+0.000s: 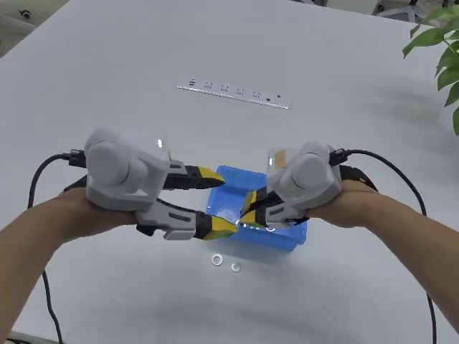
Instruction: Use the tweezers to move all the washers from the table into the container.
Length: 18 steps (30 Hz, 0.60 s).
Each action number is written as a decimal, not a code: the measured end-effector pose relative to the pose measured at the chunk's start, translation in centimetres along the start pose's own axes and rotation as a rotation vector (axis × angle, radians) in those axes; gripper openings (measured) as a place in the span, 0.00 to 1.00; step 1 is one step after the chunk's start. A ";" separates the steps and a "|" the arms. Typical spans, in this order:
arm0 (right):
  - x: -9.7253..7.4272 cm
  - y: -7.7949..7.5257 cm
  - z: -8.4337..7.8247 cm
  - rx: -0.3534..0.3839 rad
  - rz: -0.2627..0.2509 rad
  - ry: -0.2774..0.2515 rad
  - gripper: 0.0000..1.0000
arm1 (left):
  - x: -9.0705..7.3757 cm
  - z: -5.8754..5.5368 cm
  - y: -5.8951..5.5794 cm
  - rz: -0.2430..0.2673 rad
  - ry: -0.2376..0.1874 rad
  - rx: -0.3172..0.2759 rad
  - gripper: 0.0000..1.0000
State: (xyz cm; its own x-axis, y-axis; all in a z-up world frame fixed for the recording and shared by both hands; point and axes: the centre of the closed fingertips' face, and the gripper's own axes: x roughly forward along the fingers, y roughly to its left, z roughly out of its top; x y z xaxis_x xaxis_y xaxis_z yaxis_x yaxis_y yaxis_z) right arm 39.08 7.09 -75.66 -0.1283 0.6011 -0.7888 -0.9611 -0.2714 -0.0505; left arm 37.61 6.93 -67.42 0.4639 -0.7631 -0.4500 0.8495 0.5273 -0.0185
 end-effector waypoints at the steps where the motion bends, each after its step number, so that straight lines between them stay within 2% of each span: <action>1: 0.0 0.0 0.0 0.000 0.001 0.002 0.07 | 0.2 0.1 0.1 -0.003 0.004 0.007 0.44; 6: 0.1 0.0 -0.2 -0.003 0.002 0.004 0.07 | 0.8 0.6 0.8 -0.003 0.016 0.052 0.28; 8: 0.1 0.0 -0.2 0.000 0.002 0.005 0.07 | 1.2 0.8 0.9 -0.010 0.017 0.068 0.27; 10: 0.1 0.0 -0.2 -0.002 0.003 0.007 0.07 | 1.7 0.7 0.8 -0.024 0.036 0.094 0.25; 18: 0.1 0.0 -0.2 -0.014 0.010 0.011 0.08 | 2.8 0.4 0.5 -0.059 0.057 0.123 0.15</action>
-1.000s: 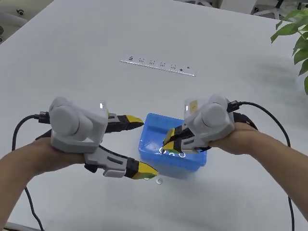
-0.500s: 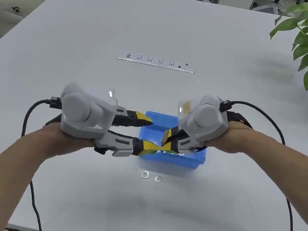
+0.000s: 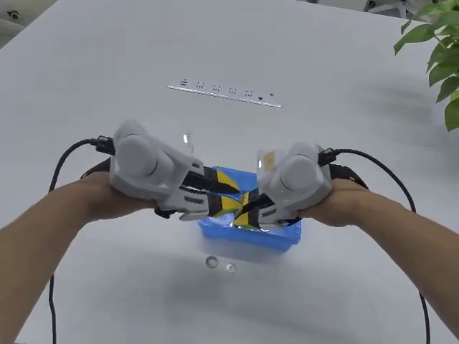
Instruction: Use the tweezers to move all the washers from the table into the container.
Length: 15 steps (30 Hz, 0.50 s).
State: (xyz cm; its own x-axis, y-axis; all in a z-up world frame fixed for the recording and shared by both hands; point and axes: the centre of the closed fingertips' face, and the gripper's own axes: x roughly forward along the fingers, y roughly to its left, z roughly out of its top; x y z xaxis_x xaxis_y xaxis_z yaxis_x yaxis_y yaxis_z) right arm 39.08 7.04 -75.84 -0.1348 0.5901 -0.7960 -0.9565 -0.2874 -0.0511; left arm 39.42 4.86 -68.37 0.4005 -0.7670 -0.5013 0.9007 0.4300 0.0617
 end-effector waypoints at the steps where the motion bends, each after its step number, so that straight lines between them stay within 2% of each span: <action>1: 0.0 0.0 0.0 0.000 0.000 0.000 0.08 | 0.1 -0.1 0.0 -0.002 0.003 0.005 0.14; 9: -0.1 0.0 0.0 -0.014 0.003 -0.004 0.08 | 0.6 -0.3 0.2 -0.011 0.013 0.027 0.07; 15: -0.1 0.0 0.1 0.019 0.003 -0.013 0.10 | 0.7 -0.2 0.0 -0.022 0.013 0.035 0.06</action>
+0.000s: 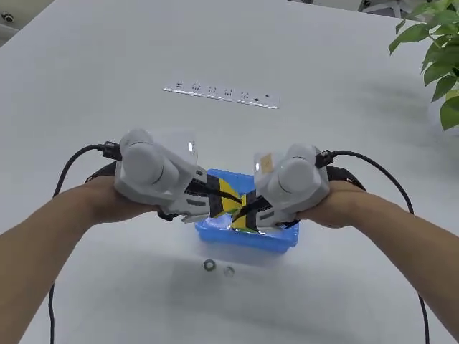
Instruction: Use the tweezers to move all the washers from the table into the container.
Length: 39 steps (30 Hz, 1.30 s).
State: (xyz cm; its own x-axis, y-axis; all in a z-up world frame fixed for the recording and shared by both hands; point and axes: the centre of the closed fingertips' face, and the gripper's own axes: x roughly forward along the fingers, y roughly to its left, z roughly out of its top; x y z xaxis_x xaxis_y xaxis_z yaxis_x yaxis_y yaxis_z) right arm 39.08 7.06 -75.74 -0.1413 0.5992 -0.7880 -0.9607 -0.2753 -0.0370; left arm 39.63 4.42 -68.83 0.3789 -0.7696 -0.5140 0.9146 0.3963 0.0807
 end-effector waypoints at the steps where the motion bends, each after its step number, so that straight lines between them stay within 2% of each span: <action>1: 0.0 0.0 0.0 -0.004 0.000 0.005 0.10 | 0.0 0.0 0.0 0.000 0.001 -0.002 0.06; 12: -0.2 -0.2 -0.3 0.032 -0.017 0.017 0.13 | -0.1 -0.1 0.1 -0.002 0.019 -0.006 0.05; 17: -0.7 -0.2 -0.4 0.059 -0.027 0.008 0.15 | -0.1 -0.3 0.0 -0.014 0.028 -0.018 0.05; 20: -1.0 -0.2 -0.3 0.074 -0.034 0.003 0.17 | -0.1 -0.3 0.1 -0.016 0.037 -0.004 0.05; 26: -1.8 -0.1 -0.2 0.100 -0.053 -0.012 0.22 | -0.1 -0.4 0.3 -0.014 0.048 0.005 0.05; 31: -2.7 -0.1 -0.2 0.124 -0.071 -0.026 0.26 | -0.1 -0.4 0.0 -0.025 0.058 0.002 0.05; 39: -4.1 -0.1 -0.2 0.180 -0.110 -0.074 0.32 | -0.2 -0.2 0.0 -0.029 0.071 0.005 0.05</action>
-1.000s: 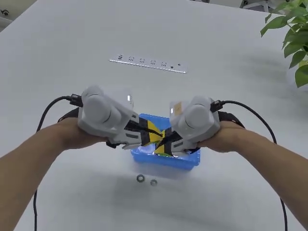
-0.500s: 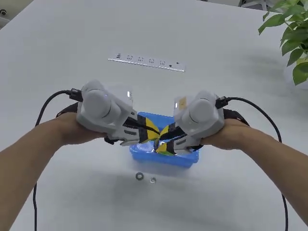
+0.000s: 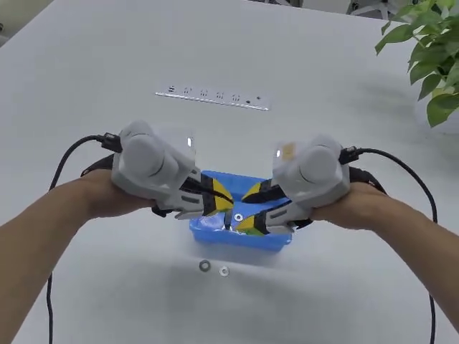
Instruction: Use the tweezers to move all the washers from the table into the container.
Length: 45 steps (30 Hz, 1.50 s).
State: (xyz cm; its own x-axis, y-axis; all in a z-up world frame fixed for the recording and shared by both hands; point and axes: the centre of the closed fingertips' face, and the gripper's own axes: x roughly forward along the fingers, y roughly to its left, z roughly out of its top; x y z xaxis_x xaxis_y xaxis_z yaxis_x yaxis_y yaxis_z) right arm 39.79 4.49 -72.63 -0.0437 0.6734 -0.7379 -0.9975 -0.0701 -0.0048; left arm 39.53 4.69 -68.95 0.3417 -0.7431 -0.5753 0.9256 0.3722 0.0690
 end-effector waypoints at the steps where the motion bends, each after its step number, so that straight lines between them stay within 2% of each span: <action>1: -0.1 0.0 -0.1 0.005 -0.003 -0.002 0.33 | 0.0 0.1 0.0 0.001 -0.001 0.000 0.05; 11: -2.0 -0.2 -0.5 0.057 -0.055 -0.046 0.43 | -0.5 0.9 0.1 0.002 -0.015 0.000 0.05; 22: -3.4 0.1 -1.2 0.103 -0.104 -0.081 0.57 | -1.0 1.5 -0.1 0.000 -0.007 0.013 0.05; 34: -4.8 0.8 -1.8 0.151 -0.166 -0.125 0.73 | -1.5 2.1 -0.5 -0.002 -0.010 0.026 0.05; 45: -6.2 1.8 -3.2 0.209 -0.208 -0.162 0.84 | -2.4 3.3 -0.8 0.006 -0.013 0.040 0.05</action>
State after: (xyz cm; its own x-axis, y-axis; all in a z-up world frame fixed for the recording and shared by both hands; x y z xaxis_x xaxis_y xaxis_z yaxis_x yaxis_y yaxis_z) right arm 38.46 -2.13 -70.25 0.1709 0.7669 -0.6186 -0.9748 0.2229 0.0069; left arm 38.48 4.35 -64.97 0.3491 -0.7482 -0.5642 0.9292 0.3543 0.1051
